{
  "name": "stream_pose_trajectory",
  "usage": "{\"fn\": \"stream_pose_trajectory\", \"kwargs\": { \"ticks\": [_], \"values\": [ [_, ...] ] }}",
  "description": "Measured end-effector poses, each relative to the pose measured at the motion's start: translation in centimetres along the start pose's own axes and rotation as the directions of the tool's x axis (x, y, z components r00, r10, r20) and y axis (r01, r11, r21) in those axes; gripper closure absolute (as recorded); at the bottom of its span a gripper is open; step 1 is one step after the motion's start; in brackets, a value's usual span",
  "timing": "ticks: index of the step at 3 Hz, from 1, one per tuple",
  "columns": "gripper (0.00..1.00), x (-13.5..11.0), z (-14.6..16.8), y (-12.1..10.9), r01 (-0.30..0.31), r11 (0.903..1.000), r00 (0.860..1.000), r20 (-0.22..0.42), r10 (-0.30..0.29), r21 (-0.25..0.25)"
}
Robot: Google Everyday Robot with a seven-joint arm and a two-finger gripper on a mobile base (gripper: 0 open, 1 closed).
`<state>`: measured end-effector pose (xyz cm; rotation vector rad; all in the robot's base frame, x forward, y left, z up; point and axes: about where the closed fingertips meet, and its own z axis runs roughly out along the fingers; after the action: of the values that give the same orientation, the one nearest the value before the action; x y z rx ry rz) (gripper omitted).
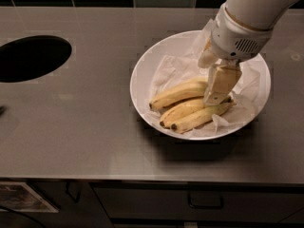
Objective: Pick banana from white bowl
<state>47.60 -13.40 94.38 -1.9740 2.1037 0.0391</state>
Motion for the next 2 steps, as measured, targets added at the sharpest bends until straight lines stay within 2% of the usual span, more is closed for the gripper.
{"fn": "stream_pose_trajectory", "kwargs": {
  "ticks": [1,2],
  "values": [
    [0.39,-0.9,1.5,-0.6,0.016,0.9994,1.0,0.0,-0.016,-0.03],
    [0.38,-1.4,2.7,-1.2,0.022,0.9985,1.0,-0.002,-0.022,-0.051]
  ]
}}
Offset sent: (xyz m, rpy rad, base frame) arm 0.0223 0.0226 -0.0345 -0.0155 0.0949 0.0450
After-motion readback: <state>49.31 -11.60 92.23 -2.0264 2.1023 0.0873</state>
